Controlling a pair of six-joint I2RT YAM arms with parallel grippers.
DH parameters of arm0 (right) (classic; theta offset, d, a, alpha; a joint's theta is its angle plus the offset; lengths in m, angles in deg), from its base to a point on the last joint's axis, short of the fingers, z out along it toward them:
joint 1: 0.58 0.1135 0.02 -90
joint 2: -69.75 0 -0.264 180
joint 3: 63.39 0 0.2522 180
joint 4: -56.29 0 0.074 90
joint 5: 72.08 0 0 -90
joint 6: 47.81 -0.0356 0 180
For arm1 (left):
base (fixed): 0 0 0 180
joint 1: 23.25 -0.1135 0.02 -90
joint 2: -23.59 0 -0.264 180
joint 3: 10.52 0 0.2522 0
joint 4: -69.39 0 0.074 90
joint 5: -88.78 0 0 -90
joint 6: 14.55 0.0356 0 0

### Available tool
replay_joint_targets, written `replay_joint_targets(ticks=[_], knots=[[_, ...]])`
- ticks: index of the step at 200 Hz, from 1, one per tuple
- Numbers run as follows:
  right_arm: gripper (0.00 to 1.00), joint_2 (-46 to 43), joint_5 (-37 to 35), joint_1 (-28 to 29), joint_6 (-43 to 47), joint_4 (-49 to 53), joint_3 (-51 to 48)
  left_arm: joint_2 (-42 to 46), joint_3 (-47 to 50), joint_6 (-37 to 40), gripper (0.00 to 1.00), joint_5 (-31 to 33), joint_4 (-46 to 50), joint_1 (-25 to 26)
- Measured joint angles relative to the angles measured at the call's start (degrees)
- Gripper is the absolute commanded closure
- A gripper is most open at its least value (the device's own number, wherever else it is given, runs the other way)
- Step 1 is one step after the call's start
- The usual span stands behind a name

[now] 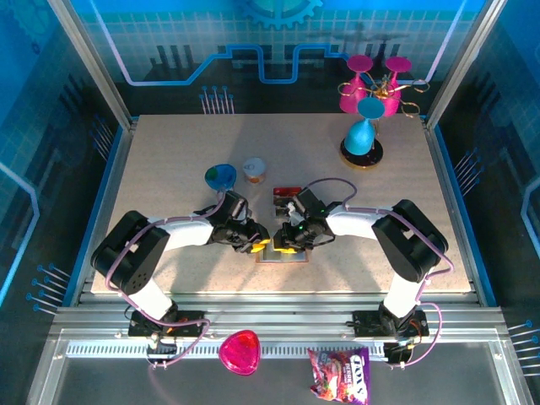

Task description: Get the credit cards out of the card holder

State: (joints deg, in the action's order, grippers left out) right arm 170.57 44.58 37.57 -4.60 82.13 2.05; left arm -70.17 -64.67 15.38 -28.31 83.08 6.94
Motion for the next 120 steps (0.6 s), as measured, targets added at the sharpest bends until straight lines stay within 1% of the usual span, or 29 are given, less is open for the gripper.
replay_joint_targets(ticks=[31,66,120], knots=[[0.71,0.0,0.6,-0.1,-0.4,-0.4,0.0,-0.6,0.0,-0.1,0.72,-0.7,-1.3,0.2],[0.71,-1.0,1.1,-0.6,-1.3,-3.0,-2.4,-1.0,0.0,0.0,0.72,-1.2,-2.1,0.4],[0.67,-2.5,2.3,-1.7,-3.0,-6.2,-5.0,-1.1,0.0,0.0,0.72,-1.3,-2.0,0.5]])
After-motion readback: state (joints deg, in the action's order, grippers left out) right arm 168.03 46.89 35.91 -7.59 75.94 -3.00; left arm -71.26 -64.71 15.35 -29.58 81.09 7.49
